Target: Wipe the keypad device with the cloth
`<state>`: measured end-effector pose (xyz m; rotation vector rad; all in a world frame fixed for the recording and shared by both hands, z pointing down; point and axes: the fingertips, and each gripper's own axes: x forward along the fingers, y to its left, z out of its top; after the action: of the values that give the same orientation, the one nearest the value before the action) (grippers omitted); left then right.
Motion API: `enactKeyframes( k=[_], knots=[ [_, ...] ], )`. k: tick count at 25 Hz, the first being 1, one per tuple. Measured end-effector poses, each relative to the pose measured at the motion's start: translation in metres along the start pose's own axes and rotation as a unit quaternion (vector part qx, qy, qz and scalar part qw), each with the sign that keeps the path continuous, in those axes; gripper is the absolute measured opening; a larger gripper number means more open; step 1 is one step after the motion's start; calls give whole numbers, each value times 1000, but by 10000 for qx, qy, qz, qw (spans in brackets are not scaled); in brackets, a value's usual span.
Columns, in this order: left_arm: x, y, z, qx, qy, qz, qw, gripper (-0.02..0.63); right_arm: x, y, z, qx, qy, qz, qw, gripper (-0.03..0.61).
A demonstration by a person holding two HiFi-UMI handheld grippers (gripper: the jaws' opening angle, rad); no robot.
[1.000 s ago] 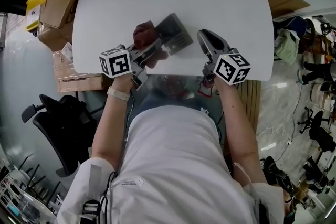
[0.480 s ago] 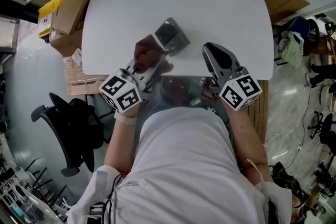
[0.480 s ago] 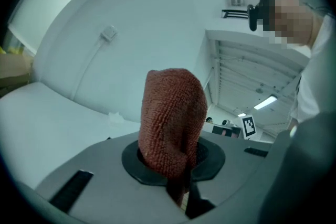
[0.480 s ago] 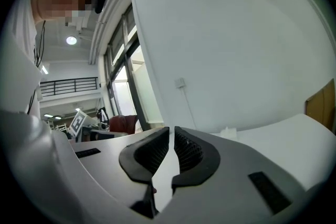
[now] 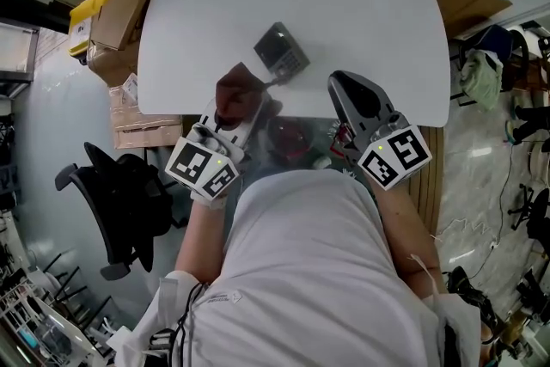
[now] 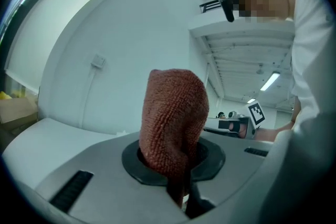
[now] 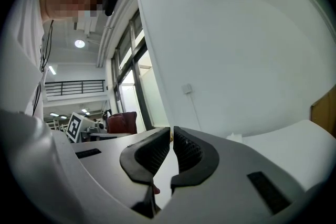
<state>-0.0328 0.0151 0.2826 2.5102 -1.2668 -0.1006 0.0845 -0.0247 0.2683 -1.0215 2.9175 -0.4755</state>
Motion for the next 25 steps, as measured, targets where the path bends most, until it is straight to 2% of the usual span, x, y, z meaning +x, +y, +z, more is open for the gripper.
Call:
enactKeyframes(
  k=[6, 11, 19, 22, 25],
  knots=[
    [3, -6, -3, -3, 62, 89, 9999, 48, -2, -4, -2, 2, 34, -3, 10000, 32],
    [3, -9, -1, -46, -61, 80, 9999, 48, -2, -2, -7, 14, 48, -30, 10000, 32],
    [5, -9, 0, 242, -49, 262, 9994, 47, -7, -2, -8, 37, 7, -44, 10000, 34],
    [4, -15, -1, 115, -18, 84, 9999, 46, -10, -3, -9, 51, 2, -62, 10000, 34],
    [6, -22, -4, 159, 100, -53, 9998, 48, -12, -4, -7, 49, -20, -71, 10000, 32]
  ],
)
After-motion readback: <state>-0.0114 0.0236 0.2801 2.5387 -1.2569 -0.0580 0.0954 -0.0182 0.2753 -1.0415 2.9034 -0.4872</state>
